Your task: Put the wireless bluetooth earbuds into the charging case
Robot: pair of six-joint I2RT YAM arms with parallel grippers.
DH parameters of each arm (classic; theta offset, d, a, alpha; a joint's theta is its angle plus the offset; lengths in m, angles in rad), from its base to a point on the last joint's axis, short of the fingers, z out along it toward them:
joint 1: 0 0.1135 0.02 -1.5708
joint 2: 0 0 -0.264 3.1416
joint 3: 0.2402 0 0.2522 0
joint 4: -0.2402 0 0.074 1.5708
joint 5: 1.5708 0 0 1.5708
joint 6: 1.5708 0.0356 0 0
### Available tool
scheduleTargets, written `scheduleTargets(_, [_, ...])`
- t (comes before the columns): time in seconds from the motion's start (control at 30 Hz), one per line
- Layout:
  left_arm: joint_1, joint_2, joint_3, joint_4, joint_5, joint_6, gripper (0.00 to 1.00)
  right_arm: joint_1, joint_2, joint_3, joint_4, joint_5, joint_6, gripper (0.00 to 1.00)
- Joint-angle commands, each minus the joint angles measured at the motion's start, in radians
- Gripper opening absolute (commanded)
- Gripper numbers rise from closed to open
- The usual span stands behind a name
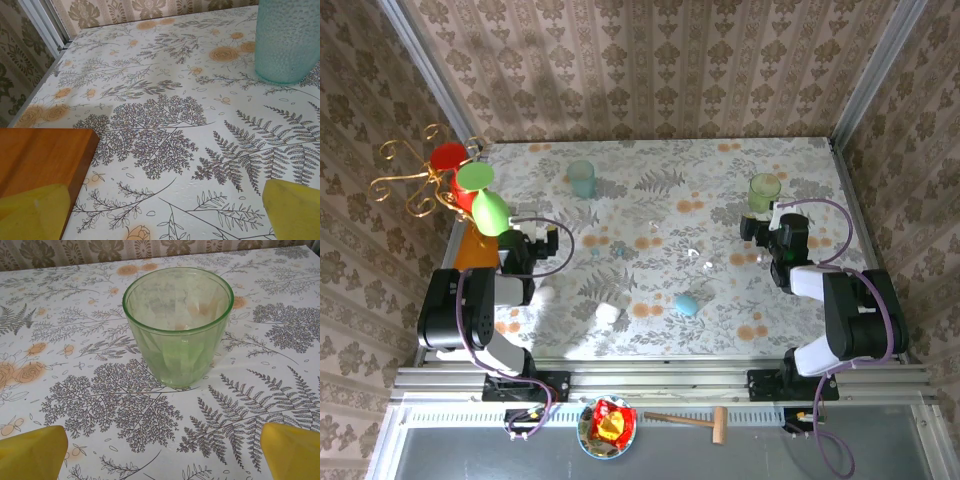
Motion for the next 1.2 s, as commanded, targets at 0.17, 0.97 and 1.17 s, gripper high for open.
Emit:
scheduleTargets(0.17, [0.003,-0.001,0.023,-0.003,0.007,-0.004,1.00,0.003,0.003,-0.002,0.028,-0.004,-0.012,1.00])
scheduleTargets(0.97, [0.000,-0.068,-0.006,-0.005,-0.058,-0.020,1.00,0.007,-0.069,0.053,-0.140,0.025,-0.002,1.00])
scheduleTargets(1.17, [-0.073,-0.277,0.015,-0.189,-0.176,0.019,1.00,0.027,-0.196,0.130,-0.347,0.044,0.062,1.00])
